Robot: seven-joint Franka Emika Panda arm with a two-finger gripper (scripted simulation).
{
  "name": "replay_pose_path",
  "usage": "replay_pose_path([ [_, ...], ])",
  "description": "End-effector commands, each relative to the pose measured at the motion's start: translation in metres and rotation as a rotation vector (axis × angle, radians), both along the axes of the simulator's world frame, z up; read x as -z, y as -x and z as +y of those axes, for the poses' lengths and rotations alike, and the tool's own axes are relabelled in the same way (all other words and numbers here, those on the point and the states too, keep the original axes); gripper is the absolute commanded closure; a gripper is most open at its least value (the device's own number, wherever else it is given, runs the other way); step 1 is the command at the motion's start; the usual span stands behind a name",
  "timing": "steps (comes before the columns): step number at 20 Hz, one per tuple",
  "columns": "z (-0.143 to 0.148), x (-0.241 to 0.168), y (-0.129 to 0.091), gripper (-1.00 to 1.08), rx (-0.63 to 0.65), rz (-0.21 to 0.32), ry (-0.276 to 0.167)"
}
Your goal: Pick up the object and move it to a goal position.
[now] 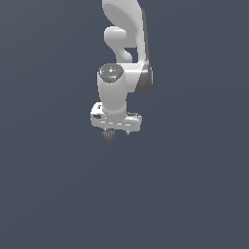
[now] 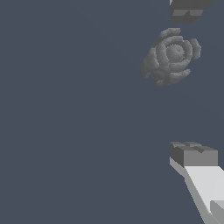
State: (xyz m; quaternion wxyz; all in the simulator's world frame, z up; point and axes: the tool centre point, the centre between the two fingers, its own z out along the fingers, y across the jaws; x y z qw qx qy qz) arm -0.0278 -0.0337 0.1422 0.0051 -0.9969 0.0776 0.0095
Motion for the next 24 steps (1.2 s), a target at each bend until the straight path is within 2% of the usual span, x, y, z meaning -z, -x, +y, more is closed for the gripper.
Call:
replay_pose_path([
  [1, -0.006, 0.006, 0.005, -0.92, 0.057, -0.001, 0.001],
  [14, -0.041, 0.043, 0.039, -0.92, 0.432, -0.011, 0.011],
  [24, -0.052, 0.052, 0.05, -0.92, 0.545, -0.014, 0.016],
])
